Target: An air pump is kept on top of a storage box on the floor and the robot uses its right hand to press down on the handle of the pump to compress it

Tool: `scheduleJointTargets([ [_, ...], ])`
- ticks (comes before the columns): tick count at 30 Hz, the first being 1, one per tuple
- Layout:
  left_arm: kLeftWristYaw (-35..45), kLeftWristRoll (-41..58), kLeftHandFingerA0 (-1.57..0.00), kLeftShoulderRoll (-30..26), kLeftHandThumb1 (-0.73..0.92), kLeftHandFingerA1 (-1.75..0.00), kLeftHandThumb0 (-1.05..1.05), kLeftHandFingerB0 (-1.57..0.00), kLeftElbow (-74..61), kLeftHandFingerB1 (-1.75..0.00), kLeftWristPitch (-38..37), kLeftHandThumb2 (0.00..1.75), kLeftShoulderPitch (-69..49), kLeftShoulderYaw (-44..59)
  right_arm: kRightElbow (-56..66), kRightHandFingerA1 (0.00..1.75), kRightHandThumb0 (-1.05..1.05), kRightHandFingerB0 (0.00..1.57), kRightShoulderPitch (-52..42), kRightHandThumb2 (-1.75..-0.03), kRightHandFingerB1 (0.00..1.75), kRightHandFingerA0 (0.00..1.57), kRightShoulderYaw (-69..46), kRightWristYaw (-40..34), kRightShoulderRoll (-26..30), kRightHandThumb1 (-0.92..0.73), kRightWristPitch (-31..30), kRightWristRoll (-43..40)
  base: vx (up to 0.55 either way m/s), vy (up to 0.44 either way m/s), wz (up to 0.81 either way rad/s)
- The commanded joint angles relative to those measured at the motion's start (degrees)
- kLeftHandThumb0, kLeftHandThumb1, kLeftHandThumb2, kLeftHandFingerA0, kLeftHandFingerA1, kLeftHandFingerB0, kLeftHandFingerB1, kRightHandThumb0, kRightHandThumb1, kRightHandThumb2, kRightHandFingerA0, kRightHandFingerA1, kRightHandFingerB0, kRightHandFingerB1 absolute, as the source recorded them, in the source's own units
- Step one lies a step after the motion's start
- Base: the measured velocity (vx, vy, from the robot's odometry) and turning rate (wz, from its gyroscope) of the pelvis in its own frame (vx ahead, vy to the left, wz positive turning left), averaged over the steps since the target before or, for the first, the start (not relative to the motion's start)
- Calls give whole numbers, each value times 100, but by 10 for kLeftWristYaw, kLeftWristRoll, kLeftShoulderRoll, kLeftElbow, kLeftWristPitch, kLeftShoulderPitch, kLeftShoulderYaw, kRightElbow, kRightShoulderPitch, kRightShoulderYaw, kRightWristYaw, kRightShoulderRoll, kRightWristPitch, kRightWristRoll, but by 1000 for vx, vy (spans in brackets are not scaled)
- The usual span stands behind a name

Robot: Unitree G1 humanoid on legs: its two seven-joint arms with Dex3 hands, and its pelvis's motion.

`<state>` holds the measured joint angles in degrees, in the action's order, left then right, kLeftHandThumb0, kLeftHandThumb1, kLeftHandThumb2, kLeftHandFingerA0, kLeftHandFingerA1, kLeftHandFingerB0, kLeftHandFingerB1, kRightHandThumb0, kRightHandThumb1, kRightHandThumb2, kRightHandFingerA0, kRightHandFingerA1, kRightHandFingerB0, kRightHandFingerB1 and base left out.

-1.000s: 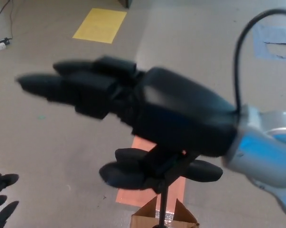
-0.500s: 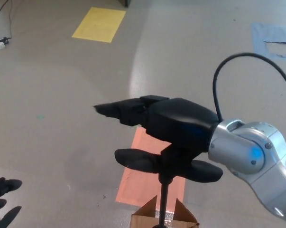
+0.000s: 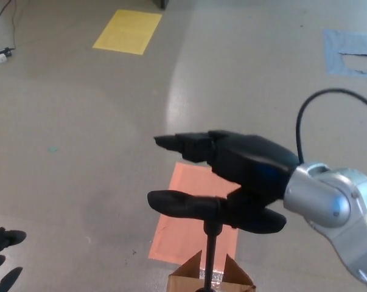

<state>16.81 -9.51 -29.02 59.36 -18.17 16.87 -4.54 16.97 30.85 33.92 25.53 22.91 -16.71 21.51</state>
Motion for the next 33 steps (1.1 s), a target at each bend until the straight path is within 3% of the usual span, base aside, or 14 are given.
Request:
scheduleJointTargets([
  [1, -4, -8, 0, -13, 60, -48, -33, 0, 2, -47, 15, 111, -2, 2, 16, 10, -87, 0, -48, -92, 10, 0, -6, 13, -3, -71, 21, -3, 0, 0, 0],
  [2, -5, -9, 0, -14, 60, -48, -33, 0, 3, -47, 14, 111, -1, 1, 19, 10, -87, 0, -61, -92, 10, 0, -3, 15, -3, -71, 23, -4, 0, 0, 0],
  [3, -4, -8, 0, -13, 60, -48, -33, 0, 4, -47, 12, 111, -1, 2, 22, 16, -87, 0, -69, -114, 13, 0, 0, 19, -3, -77, 21, -3, 0, 0, 0],
  [12, -4, -11, 0, -15, 61, -48, -32, 0, 5, -46, 10, 111, -2, 3, 10, 15, -89, 0, -147, -113, 12, 0, 15, 25, -22, -77, 49, -17, 0, 0, 0],
  [15, -5, -10, 0, -15, 61, -48, -32, 0, 3, -46, 9, 111, -8, 4, -70, 18, -85, 0, -162, -113, 15, 0, 51, 4, -37, -75, 57, 21, 0, 0, 0],
  [16, -5, -12, 0, -15, 61, -48, -32, 0, 3, -46, 8, 111, -9, 2, -113, 10, -89, 0, -161, -96, 9, 0, 55, -4, -48, -73, 59, 21, 0, 0, 0],
  [18, -5, -11, 0, -14, 61, -48, -32, 0, 3, -46, 9, 111, -10, 3, -159, 11, -86, 0, -158, -91, 11, 0, 54, -11, -60, -70, 62, 18, 0, 0, 0],
  [19, -3, -9, 0, -13, 61, -48, -32, 0, 3, -46, 10, 111, -10, 5, -186, 18, -83, 0, -156, -111, 17, 0, 53, -17, -66, -73, 67, 17, 0, 0, 0],
  [25, -6, -12, 0, -15, 61, -47, -32, 0, 2, -46, 10, 111, 1, 4, -410, 12, -92, 0, -99, -114, 11, 0, 48, -74, -122, -77, 102, 30, 0, 0, 0],
  [29, -9, -15, 0, -15, 61, -48, -32, 0, -1, -46, 10, 111, 3, 1, -485, 11, -91, 0, -75, -113, 11, 0, 48, -92, -144, -76, 104, 38, 0, 0, 0],
  [33, -7, -10, 0, -11, 62, -48, -32, 0, -1, -46, 7, 111, 4, 4, -612, 15, -90, 0, -52, -110, 15, 0, 33, -171, -184, -73, 139, 38, 0, 0, 0],
])
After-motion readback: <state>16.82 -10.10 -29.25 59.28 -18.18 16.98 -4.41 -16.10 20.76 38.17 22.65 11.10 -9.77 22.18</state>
